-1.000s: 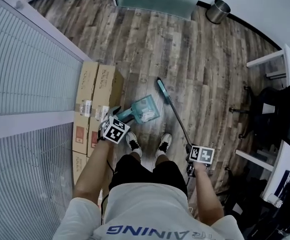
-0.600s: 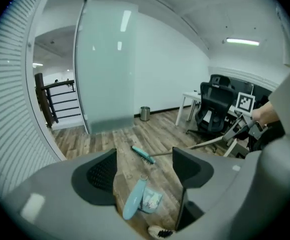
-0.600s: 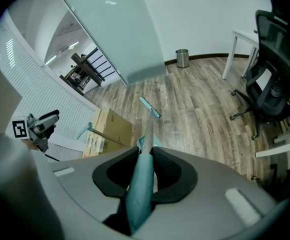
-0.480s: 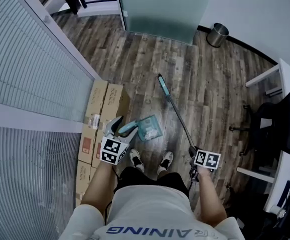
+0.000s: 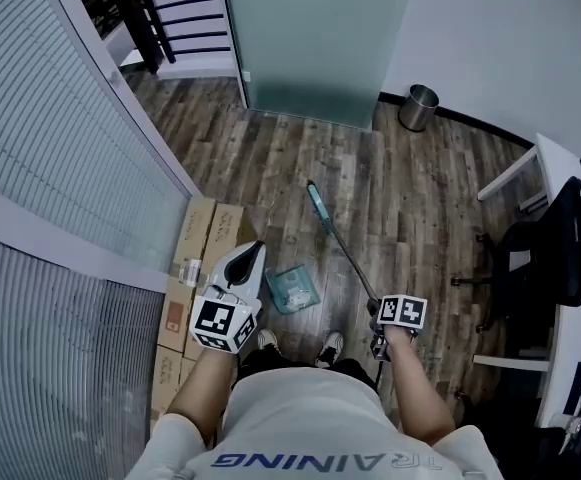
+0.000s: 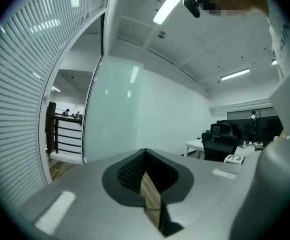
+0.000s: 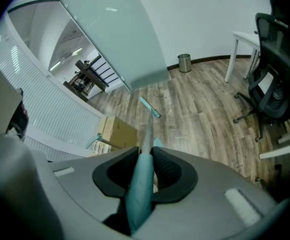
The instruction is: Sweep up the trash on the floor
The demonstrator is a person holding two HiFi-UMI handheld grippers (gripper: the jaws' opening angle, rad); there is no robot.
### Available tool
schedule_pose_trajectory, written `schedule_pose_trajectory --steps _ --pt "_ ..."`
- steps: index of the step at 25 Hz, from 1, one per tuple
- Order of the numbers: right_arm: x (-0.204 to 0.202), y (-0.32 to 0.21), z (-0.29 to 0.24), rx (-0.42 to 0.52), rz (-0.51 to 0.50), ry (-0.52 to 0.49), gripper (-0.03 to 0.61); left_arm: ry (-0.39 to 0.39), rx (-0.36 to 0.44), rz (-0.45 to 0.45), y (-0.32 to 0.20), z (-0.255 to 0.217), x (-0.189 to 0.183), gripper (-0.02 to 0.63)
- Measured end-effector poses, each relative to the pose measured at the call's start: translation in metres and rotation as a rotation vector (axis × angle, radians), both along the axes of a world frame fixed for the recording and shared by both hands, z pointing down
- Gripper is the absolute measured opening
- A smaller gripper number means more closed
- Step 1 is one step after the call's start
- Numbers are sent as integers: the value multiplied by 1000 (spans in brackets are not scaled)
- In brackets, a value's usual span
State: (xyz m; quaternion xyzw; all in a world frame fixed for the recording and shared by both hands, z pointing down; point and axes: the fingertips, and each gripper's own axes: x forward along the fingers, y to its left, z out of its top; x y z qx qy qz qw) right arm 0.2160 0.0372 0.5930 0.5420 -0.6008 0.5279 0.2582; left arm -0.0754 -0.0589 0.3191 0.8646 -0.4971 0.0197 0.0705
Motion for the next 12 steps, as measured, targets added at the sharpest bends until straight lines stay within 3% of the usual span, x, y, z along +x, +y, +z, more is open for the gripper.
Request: schedule_pose_trajectory --steps 12 --pt "-16 -16 29 -168 6 -3 107 -8 164 9 8 -83 40 3"
